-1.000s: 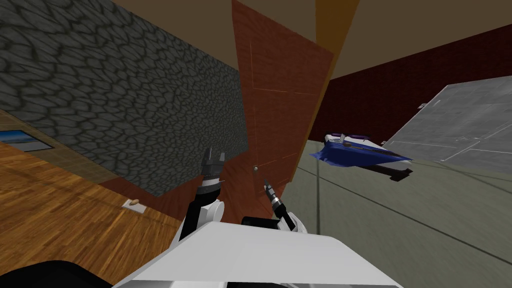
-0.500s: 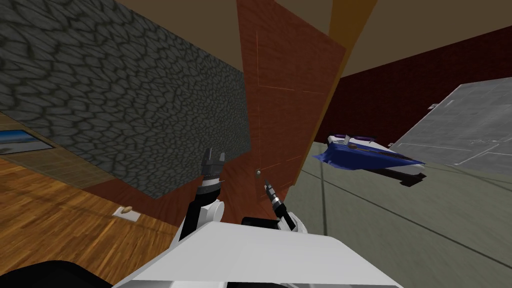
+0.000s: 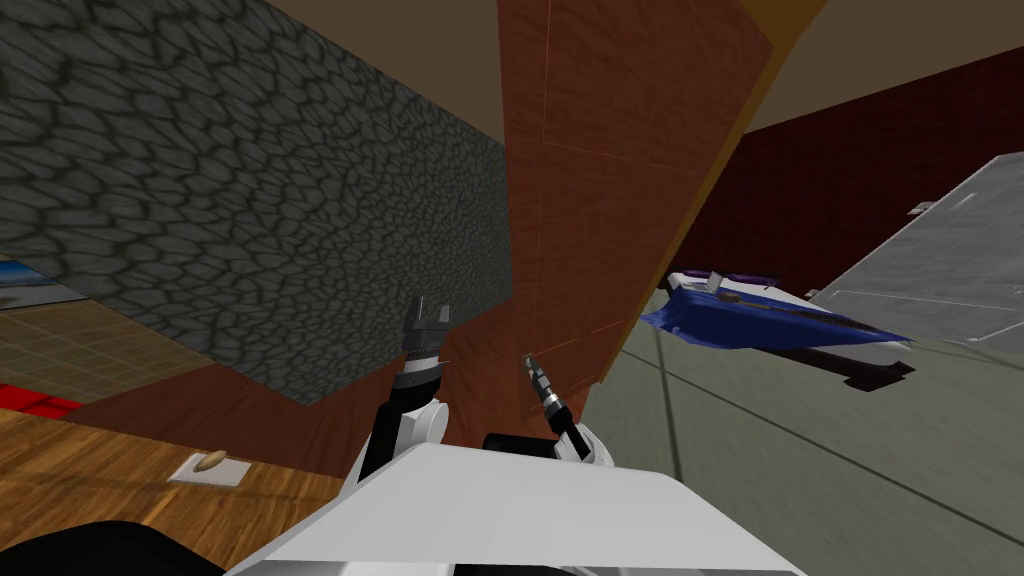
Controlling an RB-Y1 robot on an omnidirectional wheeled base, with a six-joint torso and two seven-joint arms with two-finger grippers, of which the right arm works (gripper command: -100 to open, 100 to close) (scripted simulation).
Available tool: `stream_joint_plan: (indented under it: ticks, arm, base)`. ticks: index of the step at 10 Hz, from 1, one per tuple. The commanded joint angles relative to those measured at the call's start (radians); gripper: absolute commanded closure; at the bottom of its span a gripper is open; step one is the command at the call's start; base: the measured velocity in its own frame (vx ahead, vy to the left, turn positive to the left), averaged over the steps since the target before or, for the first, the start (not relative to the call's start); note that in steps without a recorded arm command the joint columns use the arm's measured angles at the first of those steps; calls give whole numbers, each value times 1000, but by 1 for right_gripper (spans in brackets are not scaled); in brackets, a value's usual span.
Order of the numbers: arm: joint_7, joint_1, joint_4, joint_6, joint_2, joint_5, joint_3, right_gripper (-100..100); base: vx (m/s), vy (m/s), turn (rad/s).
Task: Push the door open
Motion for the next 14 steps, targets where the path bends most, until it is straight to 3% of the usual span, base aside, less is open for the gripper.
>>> stream_joint_plan:
  ticks: [1,2,3,8,14]
  arm:
    - [3,-2,5,-2,6,0,-5,-100]
    - [2,-1,3,-2,4,0,-3,-100]
    - [2,-1,3,-2,4,0,-3,100]
    - [2,-1,3,-2,4,0,-3,100]
    - [23,-10,22,0,-12,-20,-77,100]
  base:
    - [195,107,17]
    - [75,38,-16]
    - [-17,-3,12]
    - [-14,-7,2]
    - [161,113,-41]
